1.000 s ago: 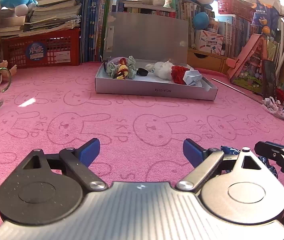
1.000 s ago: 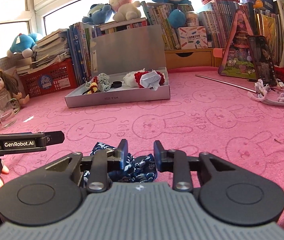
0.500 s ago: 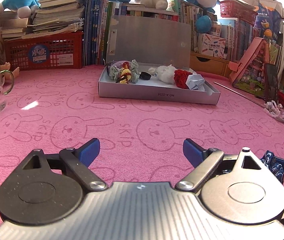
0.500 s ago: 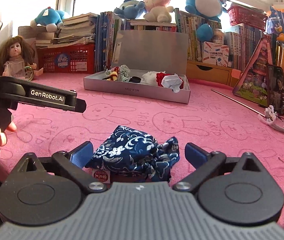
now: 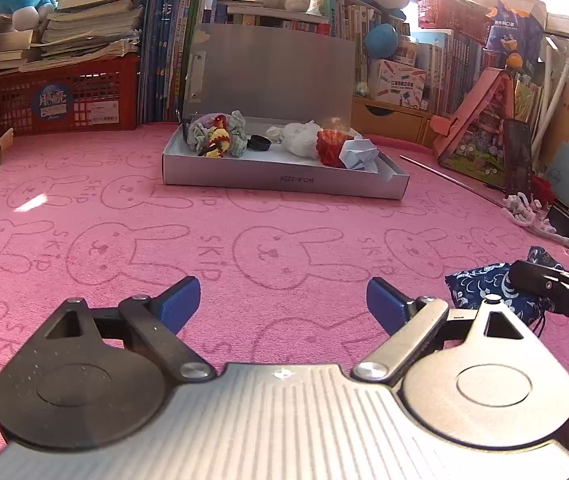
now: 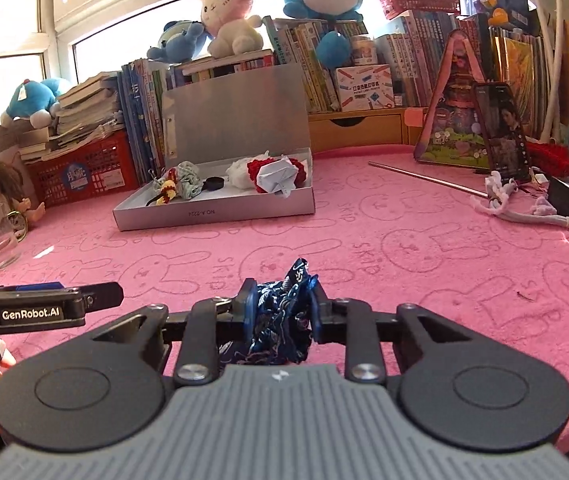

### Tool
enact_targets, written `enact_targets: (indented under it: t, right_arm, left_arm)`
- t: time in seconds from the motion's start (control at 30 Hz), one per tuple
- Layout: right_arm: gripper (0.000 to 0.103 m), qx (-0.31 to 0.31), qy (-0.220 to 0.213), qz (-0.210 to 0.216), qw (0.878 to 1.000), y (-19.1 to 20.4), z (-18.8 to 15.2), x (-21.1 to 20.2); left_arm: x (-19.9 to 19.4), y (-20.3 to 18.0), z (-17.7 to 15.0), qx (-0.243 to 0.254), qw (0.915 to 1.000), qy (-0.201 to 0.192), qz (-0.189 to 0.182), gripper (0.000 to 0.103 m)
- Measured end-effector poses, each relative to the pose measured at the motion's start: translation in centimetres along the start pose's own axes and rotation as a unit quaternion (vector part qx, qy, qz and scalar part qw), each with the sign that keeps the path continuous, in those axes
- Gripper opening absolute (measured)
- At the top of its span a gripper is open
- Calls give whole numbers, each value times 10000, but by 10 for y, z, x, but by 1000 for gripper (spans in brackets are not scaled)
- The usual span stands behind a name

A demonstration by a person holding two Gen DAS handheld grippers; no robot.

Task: Organize objects
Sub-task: 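Close right gripper on blue floral cloth pouch and lift it, then grasp black round disc with left gripper while right gripper holds the pouch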

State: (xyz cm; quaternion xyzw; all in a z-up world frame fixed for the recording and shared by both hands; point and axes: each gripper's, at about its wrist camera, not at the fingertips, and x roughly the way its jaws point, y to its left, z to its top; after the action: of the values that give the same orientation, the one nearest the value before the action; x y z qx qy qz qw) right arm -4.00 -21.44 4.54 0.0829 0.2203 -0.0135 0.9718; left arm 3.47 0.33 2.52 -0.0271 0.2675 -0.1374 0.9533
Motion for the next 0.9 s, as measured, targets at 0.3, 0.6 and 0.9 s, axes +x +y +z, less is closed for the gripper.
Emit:
enact_targets:
  t: [0.3,0.6,0.9]
  right_arm:
    - [30,448,51,-826,9956,-57,3,10]
    - [69,305,-36,-1078,9937,-77,-9,6]
    - [84,-107,-28,-658,9978,-62,-14,13]
  left_arm:
    - [12,-47,-12,344,9974,210,-599,93]
    - [31,-109,-20,935,9893,216,-1101,87]
    - [44,-129,-22,1225,9859,234,-1113,37]
